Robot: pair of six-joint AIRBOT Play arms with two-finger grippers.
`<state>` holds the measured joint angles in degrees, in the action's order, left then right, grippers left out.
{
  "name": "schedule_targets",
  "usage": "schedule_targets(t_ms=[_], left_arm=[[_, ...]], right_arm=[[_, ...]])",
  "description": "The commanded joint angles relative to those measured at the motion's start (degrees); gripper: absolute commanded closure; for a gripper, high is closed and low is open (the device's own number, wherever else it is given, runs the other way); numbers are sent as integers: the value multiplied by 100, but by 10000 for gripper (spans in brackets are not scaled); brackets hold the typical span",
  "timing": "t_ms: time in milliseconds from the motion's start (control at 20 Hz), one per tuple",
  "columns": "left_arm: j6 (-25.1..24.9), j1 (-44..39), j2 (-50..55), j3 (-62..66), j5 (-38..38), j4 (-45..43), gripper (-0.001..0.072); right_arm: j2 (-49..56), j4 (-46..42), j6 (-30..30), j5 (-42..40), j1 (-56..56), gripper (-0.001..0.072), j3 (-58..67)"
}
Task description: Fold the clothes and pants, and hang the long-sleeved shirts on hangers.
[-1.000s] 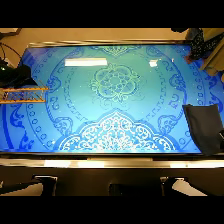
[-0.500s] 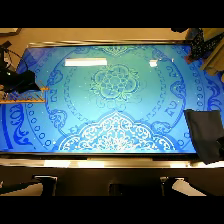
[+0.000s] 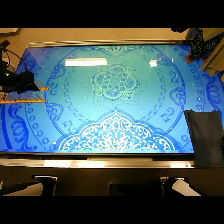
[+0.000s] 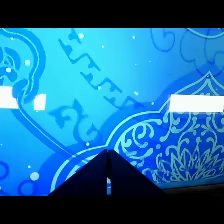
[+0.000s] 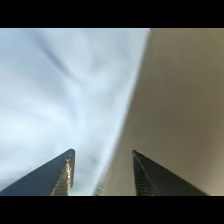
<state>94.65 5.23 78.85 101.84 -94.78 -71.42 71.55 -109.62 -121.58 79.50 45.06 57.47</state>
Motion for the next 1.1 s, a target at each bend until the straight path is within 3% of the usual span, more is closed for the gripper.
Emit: schedule_targets(t_ms=[0, 150, 250, 300, 400, 500, 700, 1050], left_arm=[[-195, 2, -83, 0, 210, -2, 692], [-516, 4, -278, 0, 597, -13, 692], [-894, 2, -468, -2, 673, -28, 692], [-988, 2, -581, -2, 678, -109, 692], [-981, 2, -798, -9, 691, -282, 692], [-909, -4, -1054, -160, 846, -280, 693], [-896, -22, -1657, -925, 872, -330, 693], [-662, -20, -1930, -1329, 380, -640, 690]], right_arm=[[-459, 1379, 1154, -1300, -4, 414, 334], [-632, 4026, 2968, -1982, -140, 484, 691], [-643, 4883, 3707, -1899, -734, 581, 841], [-643, 5038, 3853, -1779, -1145, 593, 863], [-643, 4972, 4192, -1464, -2240, 613, 861], [-643, 4568, 4273, -1239, -3279, 679, 861], [-643, 3858, 4203, -981, -4896, 679, 861], [-643, 3394, 4100, -975, -5497, 674, 863]])
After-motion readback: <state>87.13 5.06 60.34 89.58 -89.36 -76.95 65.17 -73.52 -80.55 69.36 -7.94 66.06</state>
